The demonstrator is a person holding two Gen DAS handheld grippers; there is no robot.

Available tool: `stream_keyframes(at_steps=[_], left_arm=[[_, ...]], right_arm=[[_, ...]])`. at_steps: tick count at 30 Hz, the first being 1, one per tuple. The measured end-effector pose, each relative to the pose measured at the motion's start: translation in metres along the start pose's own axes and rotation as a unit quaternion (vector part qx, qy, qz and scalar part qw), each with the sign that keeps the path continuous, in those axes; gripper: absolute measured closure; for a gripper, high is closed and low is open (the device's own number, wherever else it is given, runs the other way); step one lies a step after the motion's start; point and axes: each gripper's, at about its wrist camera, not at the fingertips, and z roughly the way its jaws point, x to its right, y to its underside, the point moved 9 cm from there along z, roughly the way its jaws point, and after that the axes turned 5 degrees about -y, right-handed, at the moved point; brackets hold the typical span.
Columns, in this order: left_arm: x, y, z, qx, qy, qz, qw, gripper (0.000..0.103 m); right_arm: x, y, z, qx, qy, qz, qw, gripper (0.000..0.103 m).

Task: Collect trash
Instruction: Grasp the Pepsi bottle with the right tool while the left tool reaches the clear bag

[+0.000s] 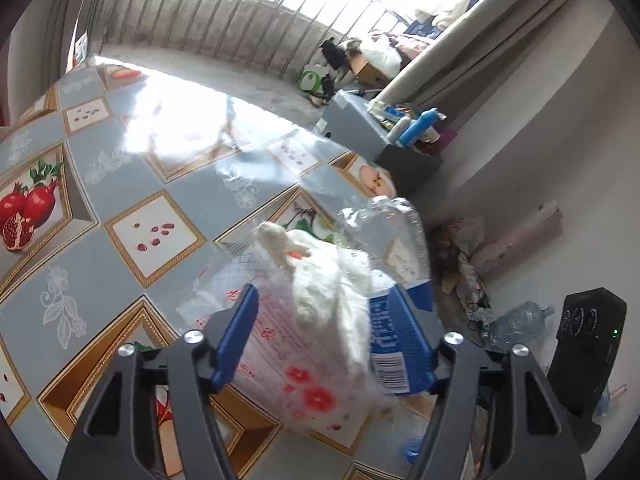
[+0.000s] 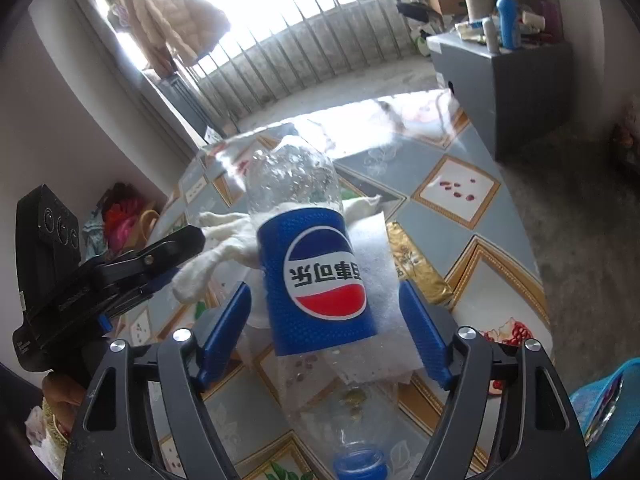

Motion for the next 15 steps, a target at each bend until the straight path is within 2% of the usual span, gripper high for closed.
stream_keyframes(at_steps=[3,8,11,15], left_arm=[[-0.005,0.009,0.009,-0.01,-0.017,0.011,0.9997,0.058],[-0.005,0.025,-0.006,-0.025,-0.013,0.043,0.9987,0.078],[-0.004,0.043,-0.022,-0.041,0.003,0.057,0.9975,0.087],[-0.005,0.078,-0.048,-0.064,0.02,0.076,0.9949,0.089]], right_arm=[[-0.004,0.008,0.005,-0.016,-0.027,0.016,0.999,0.048],[-0.011,0.027,-0.01,-0.024,-0.03,0.03,0.999,0.05],[-0.014,0.044,-0.019,-0.04,-0.04,0.041,0.998,0.05],[-0.023,0.077,-0.039,-0.058,-0.052,0.05,0.996,0.05]])
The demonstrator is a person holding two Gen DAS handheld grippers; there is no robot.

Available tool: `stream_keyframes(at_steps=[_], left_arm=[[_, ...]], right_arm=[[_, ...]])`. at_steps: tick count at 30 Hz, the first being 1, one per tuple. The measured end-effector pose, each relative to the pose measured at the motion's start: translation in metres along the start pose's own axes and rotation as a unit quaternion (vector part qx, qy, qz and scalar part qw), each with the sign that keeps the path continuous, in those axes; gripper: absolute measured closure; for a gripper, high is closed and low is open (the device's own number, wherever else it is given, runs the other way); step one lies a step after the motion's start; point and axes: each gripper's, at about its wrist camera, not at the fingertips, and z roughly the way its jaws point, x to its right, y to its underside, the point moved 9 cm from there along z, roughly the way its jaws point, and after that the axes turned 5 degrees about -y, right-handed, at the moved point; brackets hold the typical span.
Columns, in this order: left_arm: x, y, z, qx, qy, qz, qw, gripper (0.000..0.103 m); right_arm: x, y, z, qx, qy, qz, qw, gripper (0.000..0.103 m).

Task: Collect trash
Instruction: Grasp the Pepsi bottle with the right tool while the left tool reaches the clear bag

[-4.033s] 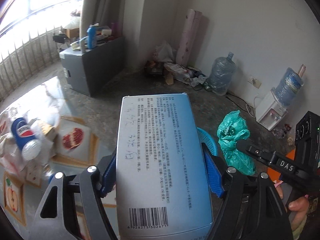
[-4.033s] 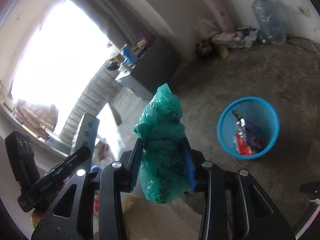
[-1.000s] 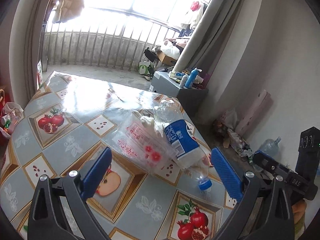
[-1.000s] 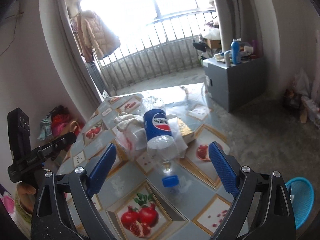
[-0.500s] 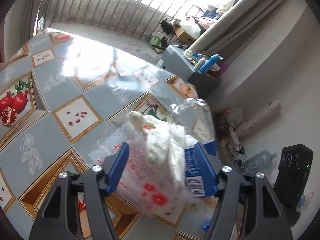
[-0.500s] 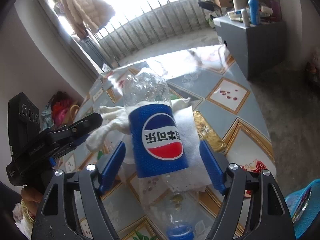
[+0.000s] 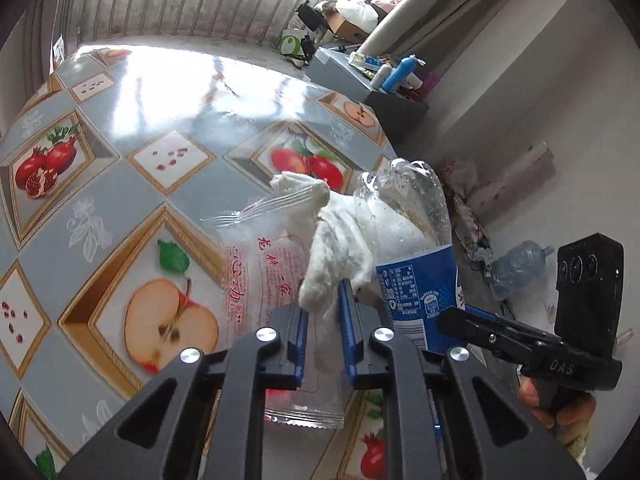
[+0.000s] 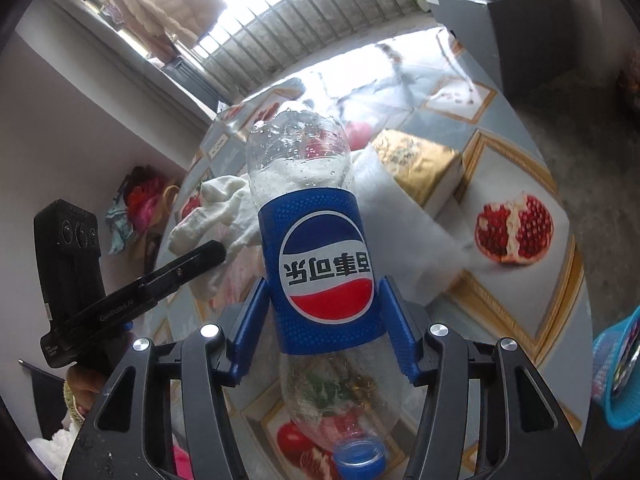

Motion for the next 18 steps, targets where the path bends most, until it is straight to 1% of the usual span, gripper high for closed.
stream_keyframes(at_steps=[4,5,6,8,9,10,11,13,16,18], left_arm=[[0.0,0.044,-0.027,-0.006,0.01,0.009,0.9999,0.089],[0.001,0.054,-0.032,-0.005,0.006,0.016,0.9998,0.089],[0.002,0.063,-0.036,-0.003,-0.001,0.025,0.9997,0.089],[0.006,0.079,-0.043,0.01,-0.016,0.054,0.9984,0.089],[0.006,0.086,-0.045,0.013,-0.032,0.067,0.9972,0.089],[0.005,0.093,-0.045,0.013,-0.052,0.079,0.9954,0.084],[0.003,0.098,-0.045,0.013,-0.06,0.083,0.9946,0.073],[0.0,0.107,-0.045,0.014,-0.061,0.074,0.9953,0.065],[-0.008,0.115,-0.046,0.016,-0.067,0.056,0.9961,0.065],[-0.011,0.12,-0.05,0.019,-0.062,0.044,0.9969,0.062]], right_arm=[[-0.002,0.04,-0.022,0.003,-0.01,0.017,1.0,0.05],[-0.001,0.05,-0.025,0.006,-0.008,0.02,1.0,0.05],[0.0,0.059,-0.03,0.013,0.001,0.022,1.0,0.05],[0.004,0.07,-0.038,0.028,0.034,0.018,0.999,0.05],[0.005,0.076,-0.041,0.036,0.045,0.018,0.998,0.05],[0.006,0.08,-0.043,0.04,0.048,0.021,0.998,0.05],[0.007,0.082,-0.044,0.044,0.046,0.026,0.998,0.05],[0.007,0.084,-0.047,0.052,0.043,0.033,0.997,0.05],[0.014,0.079,-0.051,0.062,0.053,0.037,0.996,0.051],[0.017,0.079,-0.053,0.068,0.053,0.043,0.995,0.051]])
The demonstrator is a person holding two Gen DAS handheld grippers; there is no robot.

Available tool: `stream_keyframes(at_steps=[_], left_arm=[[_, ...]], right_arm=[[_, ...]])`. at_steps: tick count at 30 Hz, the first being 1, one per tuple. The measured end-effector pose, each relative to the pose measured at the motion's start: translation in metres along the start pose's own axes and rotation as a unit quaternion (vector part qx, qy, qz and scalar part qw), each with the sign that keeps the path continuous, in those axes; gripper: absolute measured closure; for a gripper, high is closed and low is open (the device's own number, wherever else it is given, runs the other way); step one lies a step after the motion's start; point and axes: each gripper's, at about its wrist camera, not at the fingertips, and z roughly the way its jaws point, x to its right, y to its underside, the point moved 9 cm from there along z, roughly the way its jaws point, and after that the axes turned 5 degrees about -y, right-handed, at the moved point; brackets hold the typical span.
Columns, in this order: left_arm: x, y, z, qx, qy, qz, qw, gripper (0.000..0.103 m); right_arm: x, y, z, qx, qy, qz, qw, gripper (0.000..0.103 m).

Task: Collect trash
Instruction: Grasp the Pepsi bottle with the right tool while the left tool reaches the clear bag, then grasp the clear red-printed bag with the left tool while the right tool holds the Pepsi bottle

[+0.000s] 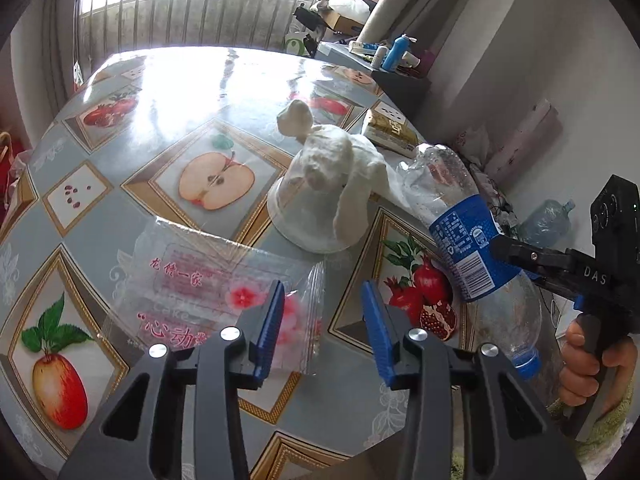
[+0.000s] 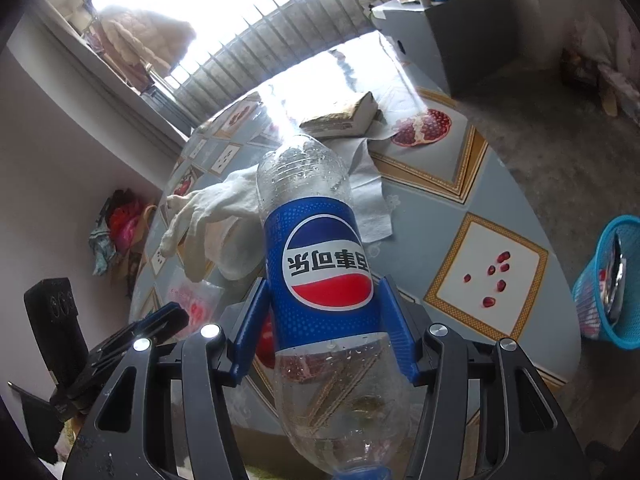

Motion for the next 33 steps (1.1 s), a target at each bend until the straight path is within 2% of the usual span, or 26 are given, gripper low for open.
stream_keyframes(at_steps=[3,5,7,9,12,13,15,19,21,26,33], left_arm=[[-0.001,0.005,-0.005,0.011,-0.004,0.006,0.9999,0.051],[-0.001,0.01,-0.007,0.021,-0.022,0.033,0.999,0.038],[0.003,0.015,-0.002,0.018,-0.04,0.069,0.9967,0.031],[0.005,0.023,0.012,-0.002,-0.06,0.104,0.9927,0.031],[-0.003,0.029,0.029,-0.024,-0.095,0.118,0.9882,0.031],[-0.006,0.027,0.029,-0.014,-0.105,0.119,0.9873,0.031],[-0.009,0.027,0.03,-0.01,-0.11,0.119,0.9867,0.035],[-0.017,0.024,0.028,-0.002,-0.118,0.117,0.9861,0.053],[-0.018,0.02,0.029,-0.003,-0.114,0.113,0.9871,0.055],[-0.01,0.012,0.032,-0.002,-0.097,0.112,0.989,0.075],[-0.014,0.008,0.032,-0.003,-0.079,0.088,0.9931,0.088]], right_arm=[[0.002,0.0,-0.003,0.006,0.005,0.0,1.0,0.051],[0.004,0.001,-0.002,0.007,0.007,0.0,1.0,0.051],[0.006,0.002,-0.001,0.006,0.005,0.005,1.0,0.051],[0.006,0.003,0.001,0.004,0.003,0.008,1.0,0.051],[0.005,0.003,0.0,0.004,0.003,0.009,1.0,0.051],[0.005,0.003,0.0,0.004,0.003,0.009,1.0,0.051],[0.006,0.003,0.0,0.004,0.003,0.009,1.0,0.051],[0.007,0.004,0.001,0.007,-0.001,0.017,1.0,0.05],[0.007,0.004,0.001,0.008,-0.004,0.02,1.0,0.05],[0.008,0.005,0.001,0.006,-0.003,0.019,1.0,0.05],[0.005,0.009,0.002,-0.012,-0.003,0.013,1.0,0.045]])
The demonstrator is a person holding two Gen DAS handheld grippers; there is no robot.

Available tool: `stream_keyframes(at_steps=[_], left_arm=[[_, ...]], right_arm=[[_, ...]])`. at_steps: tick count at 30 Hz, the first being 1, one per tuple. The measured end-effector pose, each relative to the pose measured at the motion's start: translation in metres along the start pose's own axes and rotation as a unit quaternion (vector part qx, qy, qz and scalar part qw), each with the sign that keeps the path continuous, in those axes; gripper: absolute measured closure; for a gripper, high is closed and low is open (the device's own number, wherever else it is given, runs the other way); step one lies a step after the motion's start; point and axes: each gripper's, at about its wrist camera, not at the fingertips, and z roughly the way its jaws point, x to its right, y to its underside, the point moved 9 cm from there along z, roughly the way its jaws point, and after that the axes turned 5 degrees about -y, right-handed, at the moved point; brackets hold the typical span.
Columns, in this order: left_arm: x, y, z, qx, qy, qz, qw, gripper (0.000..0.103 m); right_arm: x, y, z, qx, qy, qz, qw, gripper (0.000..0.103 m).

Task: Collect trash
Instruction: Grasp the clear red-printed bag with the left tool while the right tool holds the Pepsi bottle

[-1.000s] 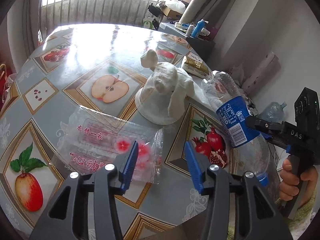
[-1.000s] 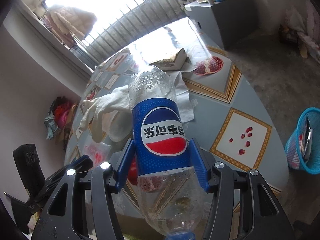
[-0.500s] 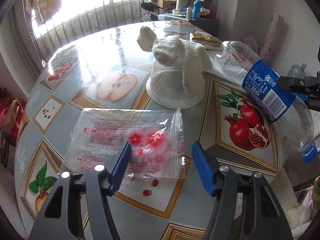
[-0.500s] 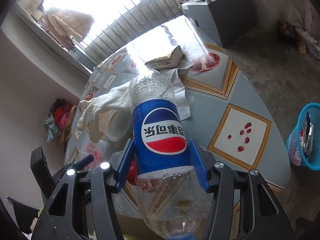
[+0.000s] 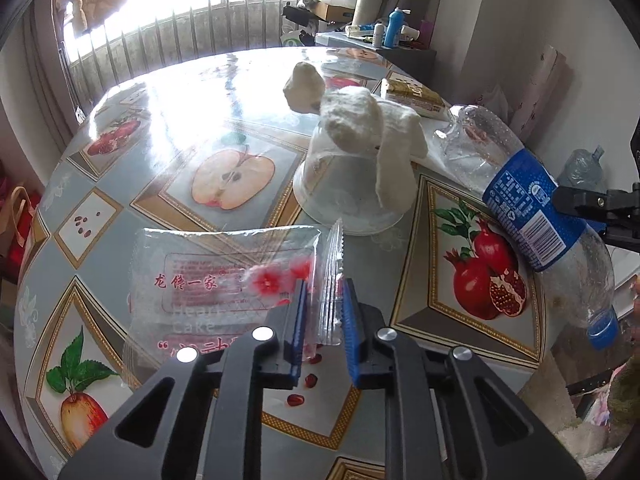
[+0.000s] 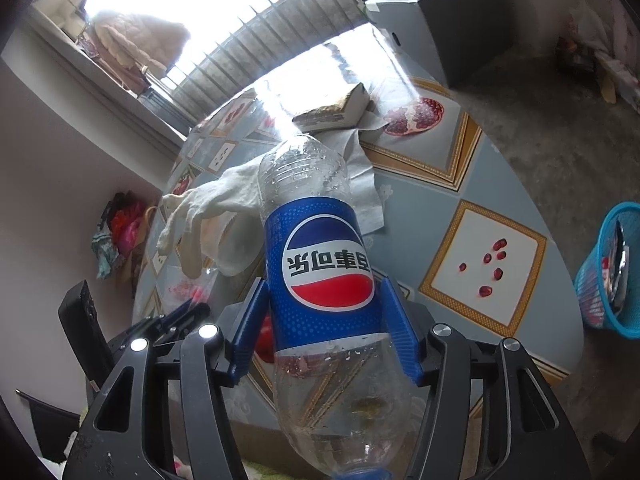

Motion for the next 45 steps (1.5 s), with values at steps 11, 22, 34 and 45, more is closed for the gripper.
stream_keyframes(at_steps=[11,22,34,45], left_arm=[[0.001,-0.003,-0.002,0.006,0.014,-0.025,0.9996,0.093],[-0.004,-0.002,-0.006,0.017,0.014,-0.035,0.9991,0.099],[-0.004,-0.011,-0.004,0.012,-0.04,-0.022,0.9989,0.1],[0.014,-0.019,-0.008,0.013,-0.096,0.005,0.9953,0.101]], right_arm=[[-0.007,0.013,0.012,-0.031,-0.002,-0.006,1.0,0.042],[-0.001,0.012,0.001,-0.01,-0.016,0.024,1.0,0.045],[0.007,0.012,-0.01,0.022,-0.061,0.059,0.996,0.045],[0.028,0.009,-0.021,0.046,-0.081,0.088,0.992,0.045]])
